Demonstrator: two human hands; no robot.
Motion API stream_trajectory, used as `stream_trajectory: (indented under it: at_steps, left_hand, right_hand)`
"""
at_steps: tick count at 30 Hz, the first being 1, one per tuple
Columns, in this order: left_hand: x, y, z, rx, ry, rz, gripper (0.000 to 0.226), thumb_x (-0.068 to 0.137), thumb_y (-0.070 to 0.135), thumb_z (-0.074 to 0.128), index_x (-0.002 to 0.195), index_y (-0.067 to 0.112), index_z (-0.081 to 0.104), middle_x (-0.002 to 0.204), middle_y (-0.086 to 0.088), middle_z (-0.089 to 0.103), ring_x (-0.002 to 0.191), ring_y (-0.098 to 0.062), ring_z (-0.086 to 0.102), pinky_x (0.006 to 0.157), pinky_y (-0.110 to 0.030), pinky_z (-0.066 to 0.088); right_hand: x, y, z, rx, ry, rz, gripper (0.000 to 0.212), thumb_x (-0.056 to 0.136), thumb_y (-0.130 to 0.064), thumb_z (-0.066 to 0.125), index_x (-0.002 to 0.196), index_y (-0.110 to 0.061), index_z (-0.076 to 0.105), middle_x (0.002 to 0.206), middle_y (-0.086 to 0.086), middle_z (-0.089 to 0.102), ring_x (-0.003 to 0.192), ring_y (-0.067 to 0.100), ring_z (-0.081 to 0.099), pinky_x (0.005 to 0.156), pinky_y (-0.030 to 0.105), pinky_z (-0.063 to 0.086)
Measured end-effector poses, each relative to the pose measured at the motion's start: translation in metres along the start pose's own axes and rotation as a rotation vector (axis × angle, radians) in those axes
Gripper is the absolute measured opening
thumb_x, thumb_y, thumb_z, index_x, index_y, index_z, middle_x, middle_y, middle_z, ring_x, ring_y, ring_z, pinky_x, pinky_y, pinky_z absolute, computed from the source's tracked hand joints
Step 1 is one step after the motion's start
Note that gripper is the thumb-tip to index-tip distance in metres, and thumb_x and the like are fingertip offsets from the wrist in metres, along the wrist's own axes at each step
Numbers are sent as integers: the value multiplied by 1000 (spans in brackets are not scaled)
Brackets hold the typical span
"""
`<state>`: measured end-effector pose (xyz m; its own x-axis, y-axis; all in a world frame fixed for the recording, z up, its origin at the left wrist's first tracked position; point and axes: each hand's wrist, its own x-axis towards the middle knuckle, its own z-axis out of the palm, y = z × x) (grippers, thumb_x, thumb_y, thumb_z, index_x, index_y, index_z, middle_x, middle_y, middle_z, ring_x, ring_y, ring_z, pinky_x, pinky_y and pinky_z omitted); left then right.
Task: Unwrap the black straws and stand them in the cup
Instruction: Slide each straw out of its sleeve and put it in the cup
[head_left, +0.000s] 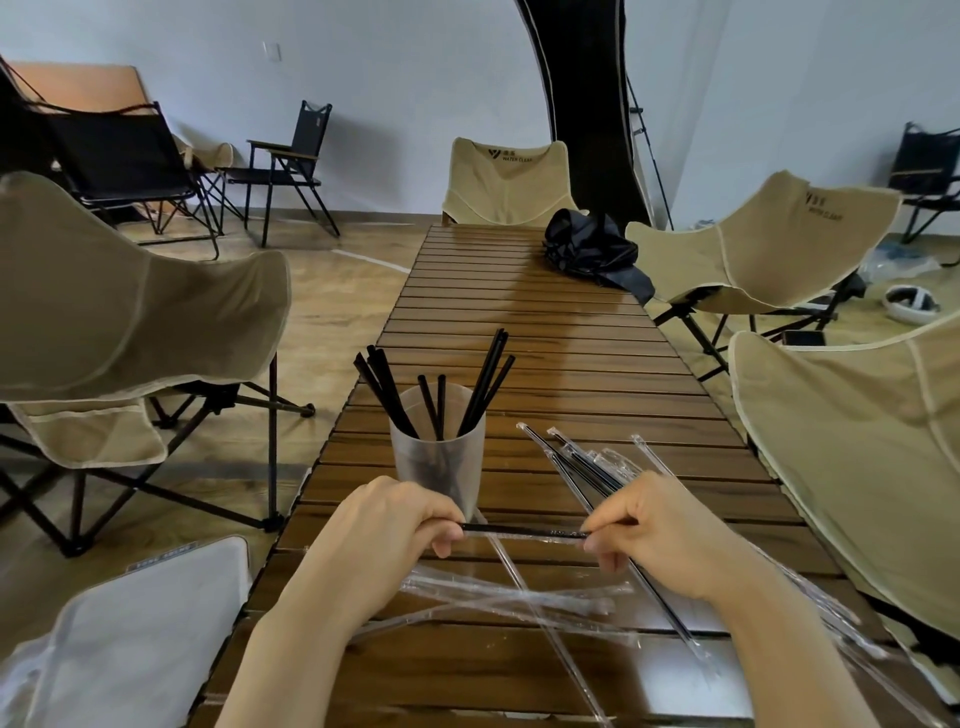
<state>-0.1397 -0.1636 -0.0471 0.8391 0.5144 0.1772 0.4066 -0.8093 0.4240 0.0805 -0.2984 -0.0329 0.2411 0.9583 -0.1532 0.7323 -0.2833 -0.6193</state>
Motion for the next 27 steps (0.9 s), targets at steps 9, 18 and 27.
stream_trajectory:
  at_steps: [9, 18, 27]
  left_hand:
    - [0, 1, -2, -64, -67, -42, 15, 92, 37, 56, 87, 37, 69, 73, 23, 64, 78, 11, 59, 71, 0, 36]
    - [-12, -16, -12, -89, -82, -135, 18, 86, 48, 57, 71, 44, 64, 72, 28, 65, 78, 12, 60, 71, -11, 45]
    - [-4, -9, -5, -28, -53, -43, 14, 91, 40, 57, 84, 37, 69, 62, 23, 59, 76, 12, 59, 66, 0, 37]
  right_hand:
    - [5, 2, 10, 58, -22, 24, 18, 88, -19, 65, 73, -24, 74, 67, -4, 71, 65, 7, 67, 69, 20, 56]
    - [-6, 18, -8, 71, 29, 10, 45, 86, -10, 65, 54, -41, 70, 70, -3, 72, 65, 5, 67, 64, 14, 51]
    - [-3, 23, -6, 17, 50, 42, 18, 86, -13, 66, 71, -13, 76, 66, -2, 70, 61, 7, 65, 62, 16, 51]
